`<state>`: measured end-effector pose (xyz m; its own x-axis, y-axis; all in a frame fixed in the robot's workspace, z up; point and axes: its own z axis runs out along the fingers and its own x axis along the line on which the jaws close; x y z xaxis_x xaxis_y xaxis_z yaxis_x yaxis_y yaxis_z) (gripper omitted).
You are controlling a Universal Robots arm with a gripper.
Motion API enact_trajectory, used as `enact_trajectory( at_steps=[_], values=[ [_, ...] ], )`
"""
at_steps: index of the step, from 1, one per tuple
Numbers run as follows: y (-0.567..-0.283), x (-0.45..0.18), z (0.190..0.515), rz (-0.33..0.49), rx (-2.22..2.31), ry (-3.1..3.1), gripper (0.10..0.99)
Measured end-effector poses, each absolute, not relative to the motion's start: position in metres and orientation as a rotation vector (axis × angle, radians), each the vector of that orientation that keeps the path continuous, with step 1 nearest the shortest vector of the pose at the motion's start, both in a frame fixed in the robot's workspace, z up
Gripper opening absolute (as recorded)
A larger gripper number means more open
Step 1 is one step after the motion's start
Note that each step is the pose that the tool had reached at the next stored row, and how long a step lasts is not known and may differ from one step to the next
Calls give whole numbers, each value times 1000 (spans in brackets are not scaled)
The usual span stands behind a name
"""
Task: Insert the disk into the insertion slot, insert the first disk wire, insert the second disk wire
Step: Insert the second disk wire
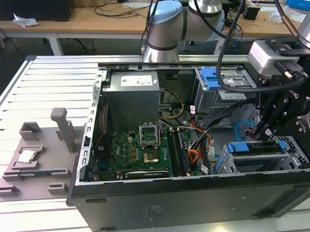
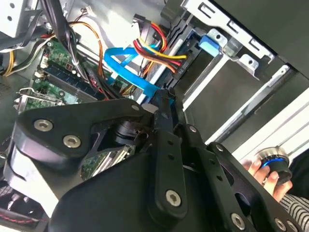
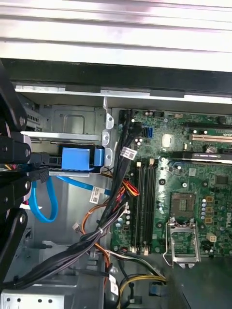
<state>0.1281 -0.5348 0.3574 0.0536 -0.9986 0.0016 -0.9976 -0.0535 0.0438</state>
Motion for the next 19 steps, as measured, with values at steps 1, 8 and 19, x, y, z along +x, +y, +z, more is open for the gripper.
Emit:
enact_trajectory(
  at_steps=[1, 8, 19],
  values=[
    [-535, 129, 355, -45, 2256, -2138, 165],
    [-535, 133, 347, -45, 2256, -2138, 165],
    [-537, 132, 341, -50, 2259, -2140, 165]
  ],
)
